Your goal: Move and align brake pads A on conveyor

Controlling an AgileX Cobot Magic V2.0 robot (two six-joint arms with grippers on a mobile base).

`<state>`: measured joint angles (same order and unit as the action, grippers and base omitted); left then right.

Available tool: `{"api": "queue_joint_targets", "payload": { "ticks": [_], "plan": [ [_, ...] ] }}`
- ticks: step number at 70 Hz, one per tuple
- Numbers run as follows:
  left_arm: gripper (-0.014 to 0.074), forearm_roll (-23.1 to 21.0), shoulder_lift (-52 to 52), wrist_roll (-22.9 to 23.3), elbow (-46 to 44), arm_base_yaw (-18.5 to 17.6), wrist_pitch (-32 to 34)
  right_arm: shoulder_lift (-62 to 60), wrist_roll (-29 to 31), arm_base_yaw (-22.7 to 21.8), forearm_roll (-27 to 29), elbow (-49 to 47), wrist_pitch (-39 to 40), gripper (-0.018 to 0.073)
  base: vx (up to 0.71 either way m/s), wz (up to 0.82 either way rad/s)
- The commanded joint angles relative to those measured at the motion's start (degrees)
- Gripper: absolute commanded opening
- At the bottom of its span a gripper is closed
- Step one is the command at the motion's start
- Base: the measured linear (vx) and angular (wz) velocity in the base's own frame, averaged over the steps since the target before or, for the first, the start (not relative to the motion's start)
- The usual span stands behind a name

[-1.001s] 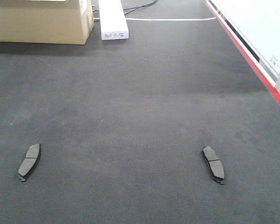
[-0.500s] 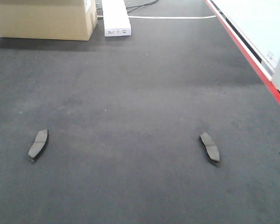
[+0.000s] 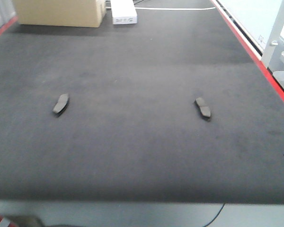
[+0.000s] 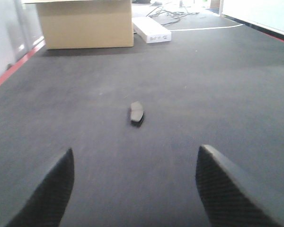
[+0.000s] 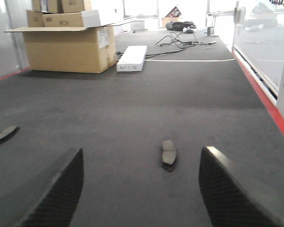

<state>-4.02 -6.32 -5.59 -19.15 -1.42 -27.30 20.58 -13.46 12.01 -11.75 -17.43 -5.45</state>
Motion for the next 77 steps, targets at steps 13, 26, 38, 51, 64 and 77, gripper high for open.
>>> {"api": "queue_joint_targets", "payload": {
  "ticks": [13, 26, 38, 51, 64, 77],
  "plan": [
    [0.0523, -0.2, -0.99, 0.2, -1.61, -0.41, 3.94, 0.34, -0.03, 0.03, -0.27, -1.55, 4.39, 0.0487, -0.37, 0.18],
    [0.0523, -0.2, -0.99, 0.2, -1.61, -0.41, 3.94, 0.34, -0.03, 0.03, -0.27, -1.55, 4.39, 0.0487, -0.37, 0.12],
    [0.0523, -0.2, -0.99, 0.2, -1.61, -0.41, 3.94, 0.34, -0.03, 0.03, -0.27, -1.55, 4.39, 0.0487, -0.37, -0.01],
    [0.0523, -0.2, -0.99, 0.2, -1.61, -0.41, 3.94, 0.34, -0.03, 0.03, -0.27, -1.55, 4.39, 0.0487, -0.33, -0.16],
    [0.0523, -0.2, -0.99, 0.2, -1.61, -0.41, 3.99, 0.34, -0.03, 0.04, -0.27, -1.55, 4.45, 0.0487, -0.29, -0.21],
    [0.0523, -0.2, -0.99, 0.2, -1.61, -0.41, 3.93, 0.34, -0.03, 0.04, -0.27, -1.55, 4.45, 0.0487, -0.22, -0.06]
  ]
}}
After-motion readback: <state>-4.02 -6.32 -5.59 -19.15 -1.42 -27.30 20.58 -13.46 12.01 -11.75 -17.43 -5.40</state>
